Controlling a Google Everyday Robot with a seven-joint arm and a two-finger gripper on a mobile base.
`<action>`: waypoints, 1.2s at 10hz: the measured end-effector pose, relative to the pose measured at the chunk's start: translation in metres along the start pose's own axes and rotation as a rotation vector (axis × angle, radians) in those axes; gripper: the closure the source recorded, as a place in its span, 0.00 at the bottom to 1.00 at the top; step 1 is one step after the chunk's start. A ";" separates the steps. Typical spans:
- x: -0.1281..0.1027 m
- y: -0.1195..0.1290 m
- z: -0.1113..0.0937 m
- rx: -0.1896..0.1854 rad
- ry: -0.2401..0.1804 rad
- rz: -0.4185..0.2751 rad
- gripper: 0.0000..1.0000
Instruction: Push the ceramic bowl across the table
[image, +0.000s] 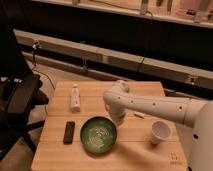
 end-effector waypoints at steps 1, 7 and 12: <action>-0.002 -0.001 0.000 -0.001 -0.001 -0.008 1.00; -0.014 -0.006 -0.001 -0.006 -0.005 -0.050 1.00; -0.020 -0.008 -0.001 -0.007 -0.008 -0.073 1.00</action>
